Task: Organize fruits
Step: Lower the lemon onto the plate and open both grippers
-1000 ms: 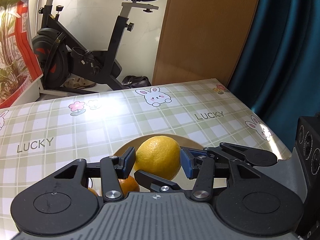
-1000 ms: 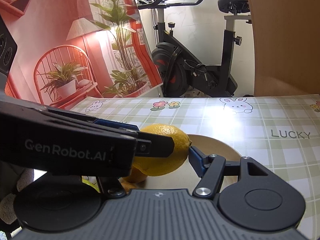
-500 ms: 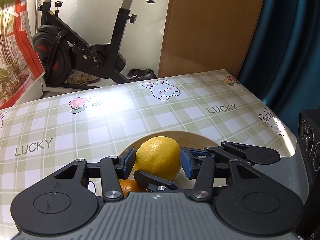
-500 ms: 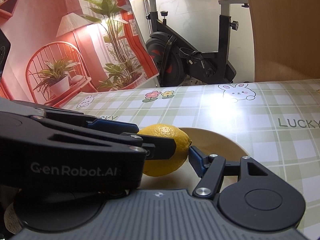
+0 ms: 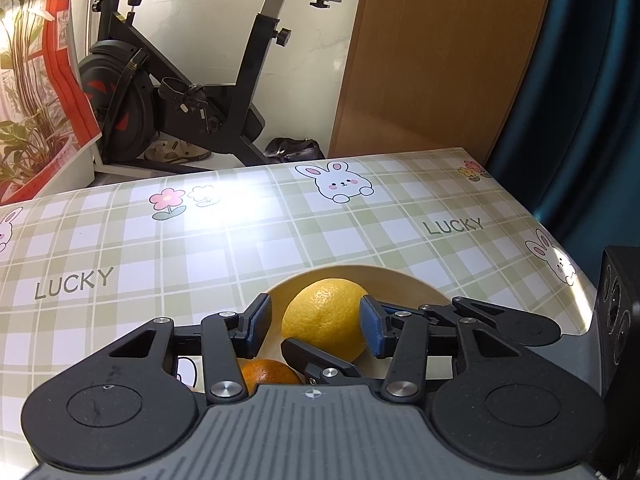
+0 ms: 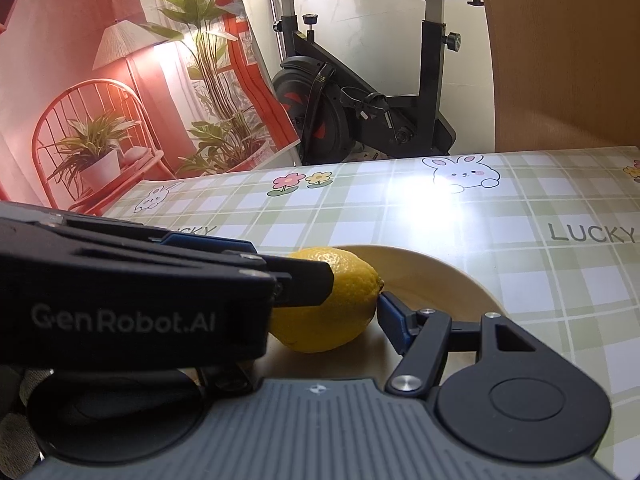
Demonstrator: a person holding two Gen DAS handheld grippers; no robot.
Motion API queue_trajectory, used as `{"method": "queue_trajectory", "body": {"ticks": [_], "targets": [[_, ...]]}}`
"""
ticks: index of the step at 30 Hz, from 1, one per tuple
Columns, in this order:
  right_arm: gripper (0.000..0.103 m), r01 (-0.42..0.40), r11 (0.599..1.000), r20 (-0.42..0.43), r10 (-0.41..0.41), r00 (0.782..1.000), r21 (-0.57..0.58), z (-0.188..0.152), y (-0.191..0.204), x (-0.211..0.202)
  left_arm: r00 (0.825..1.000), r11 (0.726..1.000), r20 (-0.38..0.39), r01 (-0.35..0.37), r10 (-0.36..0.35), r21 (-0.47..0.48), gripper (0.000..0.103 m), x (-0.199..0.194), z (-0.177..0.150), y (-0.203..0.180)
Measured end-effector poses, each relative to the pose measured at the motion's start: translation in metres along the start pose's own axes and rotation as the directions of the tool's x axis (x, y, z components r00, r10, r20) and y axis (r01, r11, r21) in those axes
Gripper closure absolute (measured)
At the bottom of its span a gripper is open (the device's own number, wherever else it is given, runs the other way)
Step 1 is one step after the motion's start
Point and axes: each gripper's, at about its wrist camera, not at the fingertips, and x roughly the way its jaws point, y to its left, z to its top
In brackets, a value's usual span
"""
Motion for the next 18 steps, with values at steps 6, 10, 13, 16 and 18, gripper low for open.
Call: {"method": "queue_trajectory", "body": {"ticks": [6,10,13,16,18], "targets": [[0.037,0.020,1.000,0.045,-0.019,0.999,-0.022,0.001,0.004,-0.012,1.000,1.000,0.018,0.000,0.000,-0.018,0.052,-0.014,0.001,0.005],[0.037,0.011,0.999,0.070,-0.008,0.998,-0.043,-0.001,0.009,-0.026,0.999,1.000,0.047,0.005,-0.005,-0.005,0.052,-0.032,0.004,0.011],[0.037,0.036,0.998,0.113,-0.031,0.993,-0.042,-0.007,0.014,-0.040,0.997,0.999,0.079,0.003,-0.001,-0.033,0.052,-0.051,0.004,0.020],[0.037,0.023,0.999,0.150,-0.019,0.988,-0.026,-0.016,0.020,-0.056,0.995,0.998,0.101,0.008,-0.001,-0.065,0.052,-0.071,-0.002,0.029],[0.037,0.010,1.000,0.172,-0.005,0.985,-0.029,-0.023,0.027,-0.066,0.993,0.998,0.114,-0.002,0.009,-0.069,0.052,-0.083,-0.008,0.034]]}}
